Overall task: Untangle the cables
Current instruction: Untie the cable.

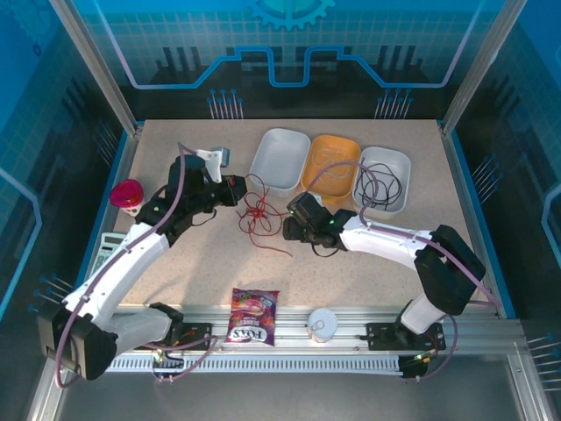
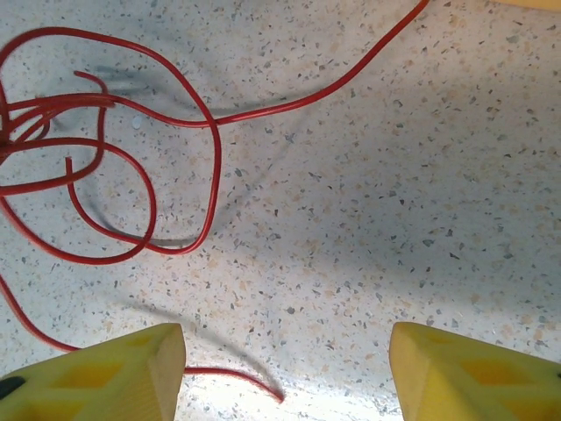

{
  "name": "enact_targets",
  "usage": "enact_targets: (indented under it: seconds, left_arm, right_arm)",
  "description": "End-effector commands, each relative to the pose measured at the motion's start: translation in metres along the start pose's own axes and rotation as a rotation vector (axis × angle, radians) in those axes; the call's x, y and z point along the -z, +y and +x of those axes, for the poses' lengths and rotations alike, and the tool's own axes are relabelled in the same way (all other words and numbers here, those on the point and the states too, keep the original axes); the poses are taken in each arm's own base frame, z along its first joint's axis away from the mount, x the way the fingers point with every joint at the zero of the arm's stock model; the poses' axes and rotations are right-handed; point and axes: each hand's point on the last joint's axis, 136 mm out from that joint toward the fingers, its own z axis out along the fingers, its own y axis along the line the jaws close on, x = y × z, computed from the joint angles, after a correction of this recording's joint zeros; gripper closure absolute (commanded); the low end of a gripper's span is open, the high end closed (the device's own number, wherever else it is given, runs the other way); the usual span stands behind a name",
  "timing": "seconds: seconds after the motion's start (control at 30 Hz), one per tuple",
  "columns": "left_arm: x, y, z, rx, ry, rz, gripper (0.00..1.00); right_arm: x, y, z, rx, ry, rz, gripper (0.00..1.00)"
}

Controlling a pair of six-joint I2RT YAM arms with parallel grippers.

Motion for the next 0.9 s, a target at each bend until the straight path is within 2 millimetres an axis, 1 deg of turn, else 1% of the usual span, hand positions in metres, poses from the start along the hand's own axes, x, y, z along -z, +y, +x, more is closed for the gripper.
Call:
enact_targets:
  seconds: [0.0,0.1,0.17,0.23,0.33,0.43,0.47,0.5,0.57,0.67,0.73,0.87]
  left_arm:
    - [0.022,-0.028,-0.031,-0.035,-0.101,0.064,1.0]
    - [0.024,-0.026,-0.035,-0.007,-0.125,0.053,1.0]
    - [0.022,-0.024,-0.036,0.014,-0.125,0.042,1.0]
    - [0.017,-0.022,-0.034,0.036,-0.112,0.04,1.0]
    - [0.01,-0.026,-0.033,0.064,-0.094,0.073,1.0]
    - [0.004,-0.033,-0.032,0.09,-0.078,0.123,1.0]
    - [0.004,-0.034,-0.031,0.097,-0.073,0.132,1.0]
    - [0.003,-0.036,-0.031,0.103,-0.067,0.145,1.0]
    - [0.002,-0.039,-0.029,0.113,-0.056,0.162,1.0]
    - [0.006,-0.044,-0.027,0.121,-0.045,0.186,1.0]
    - [0.01,-0.048,-0.027,0.123,-0.041,0.203,1.0]
    - [0.023,-0.057,-0.03,0.12,-0.048,0.232,1.0]
  right_arm:
    - [0.013,0.01,-0.012,0.014,-0.082,-0.046,0.37]
    - [0.022,0.032,-0.016,0.078,-0.156,-0.171,0.4]
    - [0.028,0.047,-0.015,0.134,-0.213,-0.253,0.42]
    - [0.037,0.062,-0.016,0.19,-0.275,-0.318,0.41]
    - [0.039,0.077,-0.019,0.248,-0.322,-0.348,0.34]
    - [0.032,0.094,-0.019,0.285,-0.317,-0.366,0.29]
    - [0.032,0.1,-0.022,0.299,-0.33,-0.372,0.26]
    - [0.027,0.104,-0.018,0.322,-0.336,-0.368,0.22]
    - [0.029,0.12,-0.03,0.329,-0.389,-0.383,0.18]
    - [0.016,0.123,-0.038,0.324,-0.418,-0.341,0.18]
    - [0.01,0.125,-0.044,0.326,-0.457,-0.327,0.21]
    - [-0.003,0.118,-0.054,0.314,-0.494,-0.254,0.27]
